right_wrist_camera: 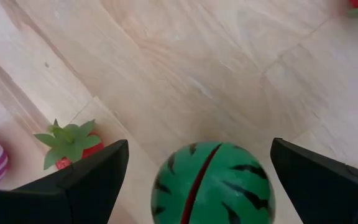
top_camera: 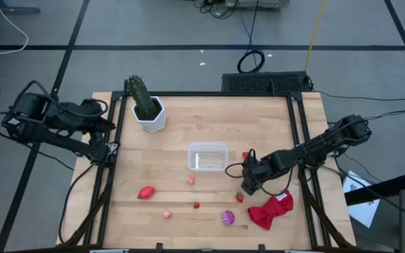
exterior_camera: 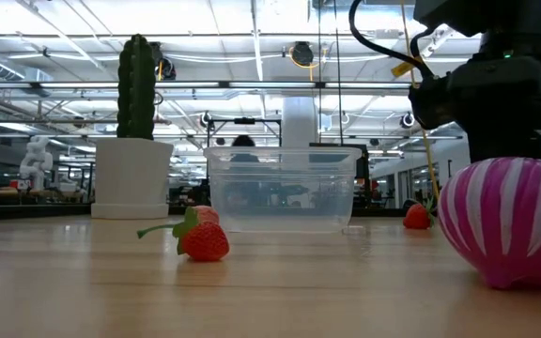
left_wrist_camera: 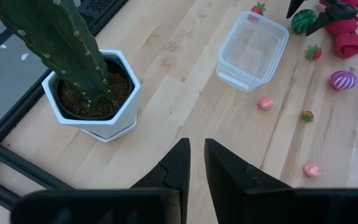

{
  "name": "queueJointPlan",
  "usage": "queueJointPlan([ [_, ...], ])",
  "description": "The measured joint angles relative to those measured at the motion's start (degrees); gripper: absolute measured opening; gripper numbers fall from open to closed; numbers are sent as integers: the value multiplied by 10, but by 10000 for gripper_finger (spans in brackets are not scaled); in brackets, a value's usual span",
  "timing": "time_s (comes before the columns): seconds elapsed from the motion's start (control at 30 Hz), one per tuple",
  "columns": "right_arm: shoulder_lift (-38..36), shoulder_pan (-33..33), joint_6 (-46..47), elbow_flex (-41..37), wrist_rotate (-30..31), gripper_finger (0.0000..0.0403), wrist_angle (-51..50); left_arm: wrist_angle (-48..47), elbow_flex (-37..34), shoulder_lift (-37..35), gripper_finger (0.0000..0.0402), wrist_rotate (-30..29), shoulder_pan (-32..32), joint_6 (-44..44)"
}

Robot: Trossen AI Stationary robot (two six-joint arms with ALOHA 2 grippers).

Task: Pick and placing Produce into tupperware
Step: Put the watermelon into the transparent bin

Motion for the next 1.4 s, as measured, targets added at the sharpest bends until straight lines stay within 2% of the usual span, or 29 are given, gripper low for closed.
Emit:
queueJointPlan([
  [0.23,0,0,-13,-8,0,382,-1,0,0,0,51,0,0,0],
  [0.47,0,0,20,-28,0,382,-12,0,0,0,51,0,0,0],
  [1.17,0,0,16,-29,-2,382,-15,0,0,0,51,0,0,-2],
  [1.4,0,0,16,-29,-33,382,-20,0,0,0,51,0,0,-2],
])
